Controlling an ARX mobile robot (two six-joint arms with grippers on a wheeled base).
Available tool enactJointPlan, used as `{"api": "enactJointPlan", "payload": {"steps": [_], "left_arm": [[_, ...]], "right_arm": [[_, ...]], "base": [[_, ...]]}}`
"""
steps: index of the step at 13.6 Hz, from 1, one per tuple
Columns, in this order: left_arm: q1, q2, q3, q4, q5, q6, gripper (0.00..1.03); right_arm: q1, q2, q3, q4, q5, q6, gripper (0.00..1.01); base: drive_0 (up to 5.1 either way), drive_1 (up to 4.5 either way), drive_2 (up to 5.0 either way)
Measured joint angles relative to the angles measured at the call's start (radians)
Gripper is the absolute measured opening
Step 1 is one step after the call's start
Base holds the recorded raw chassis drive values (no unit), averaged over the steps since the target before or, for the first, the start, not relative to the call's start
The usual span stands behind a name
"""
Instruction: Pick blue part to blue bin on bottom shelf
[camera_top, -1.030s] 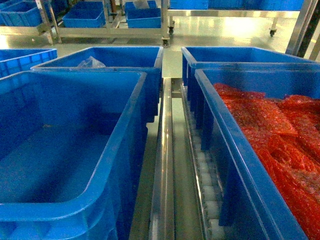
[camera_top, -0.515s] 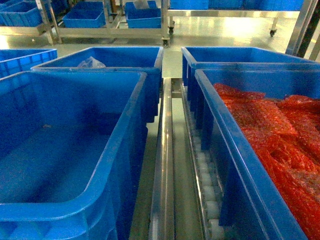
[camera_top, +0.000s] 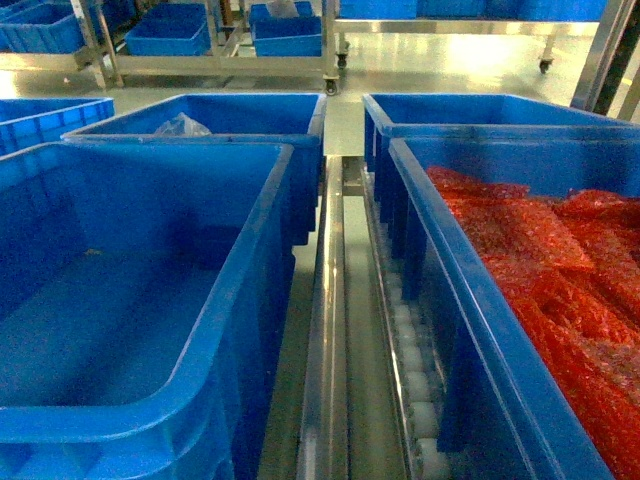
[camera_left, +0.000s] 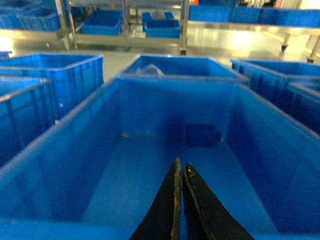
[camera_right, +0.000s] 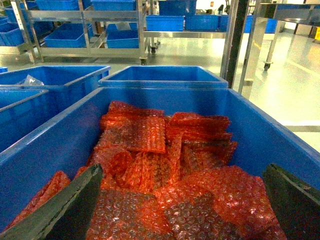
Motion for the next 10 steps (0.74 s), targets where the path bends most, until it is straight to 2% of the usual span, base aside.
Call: {"api": "enactJointPlan", "payload": {"steps": [1, 5, 6, 10], "left_arm": [[0.0, -0.073, 0.0, -0.027, 0.002, 0.001, 0.02], [0.001, -0.071, 0.0, -0.041, 0.0, 0.002, 0.02], [0.001, -0.071, 0.0, -0.041, 0.0, 0.002, 0.04], [0.001, -0.071, 0.0, -0.041, 0.0, 0.002, 0.53]], "right_arm": [[0.0, 0.0, 0.0, 0.002, 0.0, 0.0, 0.98], [0.0, 0.0, 0.0, 0.0, 0.0, 0.0, 0.98], [0.0, 0.0, 0.0, 0.001, 0.0, 0.0, 0.98], [0.0, 0.0, 0.0, 0.0, 0.0, 0.0, 0.98]], "base": [[0.0, 0.0, 0.0], [0.0, 0.0, 0.0], [0.0, 0.0, 0.0], [0.0, 0.0, 0.0]]}}
